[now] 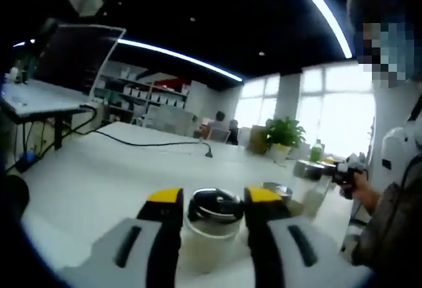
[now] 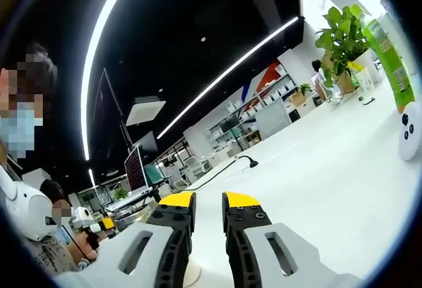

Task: Rotate the seasoning bottle until the label or dispensing opening points toward the visible target arrow and the bottle remains upright within the marked orientation range

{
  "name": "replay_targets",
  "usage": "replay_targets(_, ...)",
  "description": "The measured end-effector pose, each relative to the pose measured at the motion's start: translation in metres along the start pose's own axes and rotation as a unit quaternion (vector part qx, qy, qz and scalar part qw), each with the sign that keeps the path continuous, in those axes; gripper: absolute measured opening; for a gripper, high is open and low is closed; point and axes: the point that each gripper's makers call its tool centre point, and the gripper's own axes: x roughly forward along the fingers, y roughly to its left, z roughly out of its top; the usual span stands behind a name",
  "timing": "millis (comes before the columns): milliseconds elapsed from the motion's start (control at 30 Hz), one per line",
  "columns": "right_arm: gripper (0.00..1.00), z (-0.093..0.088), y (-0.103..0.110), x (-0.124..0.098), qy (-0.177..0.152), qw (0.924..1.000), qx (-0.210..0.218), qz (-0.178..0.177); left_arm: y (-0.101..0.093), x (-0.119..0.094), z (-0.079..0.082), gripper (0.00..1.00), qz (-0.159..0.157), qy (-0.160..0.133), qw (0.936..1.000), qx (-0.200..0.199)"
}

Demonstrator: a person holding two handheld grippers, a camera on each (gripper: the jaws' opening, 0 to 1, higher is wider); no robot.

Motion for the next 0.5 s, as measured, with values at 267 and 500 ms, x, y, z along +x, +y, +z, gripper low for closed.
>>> replay_targets(267, 0.15, -0.0014, -0.0014, -0.0002, 0.001, 1.0000, 0.002, -0.001, -0.0014, 0.0017, -0.0007, 0.36, -0.013, 0.007, 0.9999, 0.006)
replay_targets(500, 0.15, -0.0020, -0.0016, 0.0000, 0.002, 1.0000, 0.002, -0.002, -0.0051, 0.0043, -0.0017, 0.36, -0.049, 0.017, 0.9986, 0.014)
